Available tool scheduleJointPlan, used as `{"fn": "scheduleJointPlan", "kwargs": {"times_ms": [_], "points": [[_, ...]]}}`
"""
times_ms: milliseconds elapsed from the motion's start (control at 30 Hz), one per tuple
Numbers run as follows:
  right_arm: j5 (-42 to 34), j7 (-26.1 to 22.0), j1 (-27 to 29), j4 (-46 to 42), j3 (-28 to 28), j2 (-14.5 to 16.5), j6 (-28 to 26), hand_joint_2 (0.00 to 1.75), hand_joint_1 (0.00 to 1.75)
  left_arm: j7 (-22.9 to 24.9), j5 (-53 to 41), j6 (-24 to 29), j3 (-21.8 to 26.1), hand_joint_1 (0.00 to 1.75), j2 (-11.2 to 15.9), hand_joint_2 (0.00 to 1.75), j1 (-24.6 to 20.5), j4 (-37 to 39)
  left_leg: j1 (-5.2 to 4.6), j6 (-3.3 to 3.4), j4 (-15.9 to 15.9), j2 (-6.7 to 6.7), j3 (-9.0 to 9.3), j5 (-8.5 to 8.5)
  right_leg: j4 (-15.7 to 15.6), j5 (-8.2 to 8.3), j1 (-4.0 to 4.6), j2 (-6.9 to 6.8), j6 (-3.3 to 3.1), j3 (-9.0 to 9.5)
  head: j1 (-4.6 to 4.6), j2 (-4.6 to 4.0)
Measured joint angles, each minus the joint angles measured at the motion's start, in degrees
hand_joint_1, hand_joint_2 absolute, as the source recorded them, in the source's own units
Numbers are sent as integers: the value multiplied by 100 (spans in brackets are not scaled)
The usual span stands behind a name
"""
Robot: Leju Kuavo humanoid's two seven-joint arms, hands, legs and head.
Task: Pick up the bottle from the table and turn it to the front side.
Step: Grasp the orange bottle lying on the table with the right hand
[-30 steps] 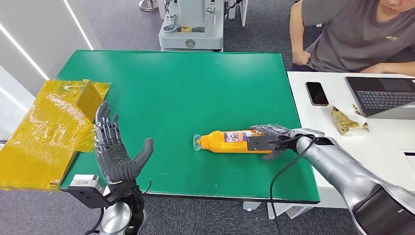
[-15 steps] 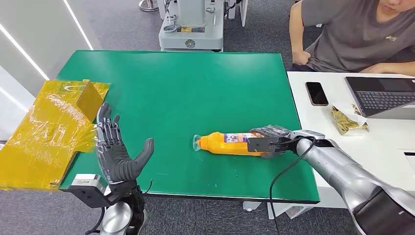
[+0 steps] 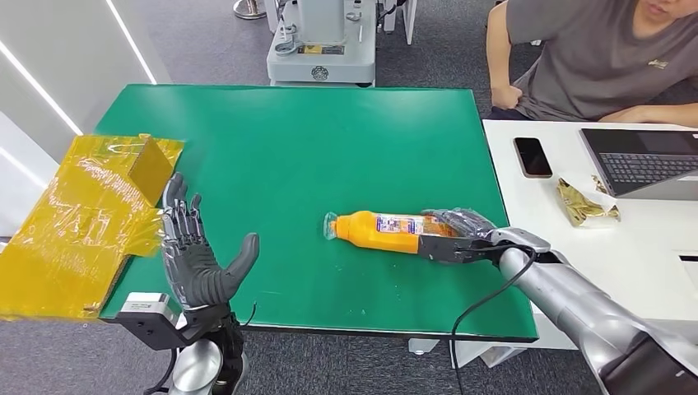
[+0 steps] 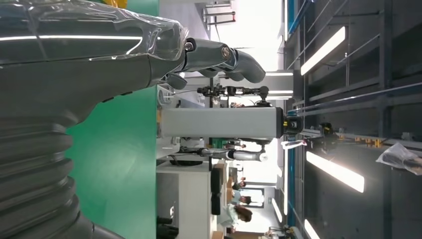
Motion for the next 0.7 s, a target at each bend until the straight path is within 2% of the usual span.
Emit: {"fn": "scheduleJointPlan", "kwargs": {"times_ms": [167, 267, 400, 700], "points": [[61, -270, 423, -312, -569, 236, -1397, 175, 175, -27, -30, 133, 0, 0, -2, 175, 16, 0, 2, 0, -3, 1, -1, 0, 1, -1, 2, 1, -1, -3, -1, 0], [73, -685, 616, -460, -971, 470, -1924, 175, 175, -36, -1, 239, -3, 0, -2, 175, 11, 0, 3, 0, -5, 2, -1, 0, 2, -1, 3, 2, -1, -6, 1, 0], [14, -1077, 773, -603, -1389, 735, -2307, 175, 175, -39, 83, 360, -12, 0, -2, 175, -8, 1, 3, -2, -5, 1, -2, 1, 2, -1, 3, 1, -1, -8, -1, 0], [-193, -1384, 1082, -958, -1985, 1080, -2804, 175, 175, -39, 181, 457, -31, 0, 0, 175, -81, 8, 1, -2, -3, 1, -4, 1, 0, -1, 1, 1, -1, -8, 1, 0]]}}
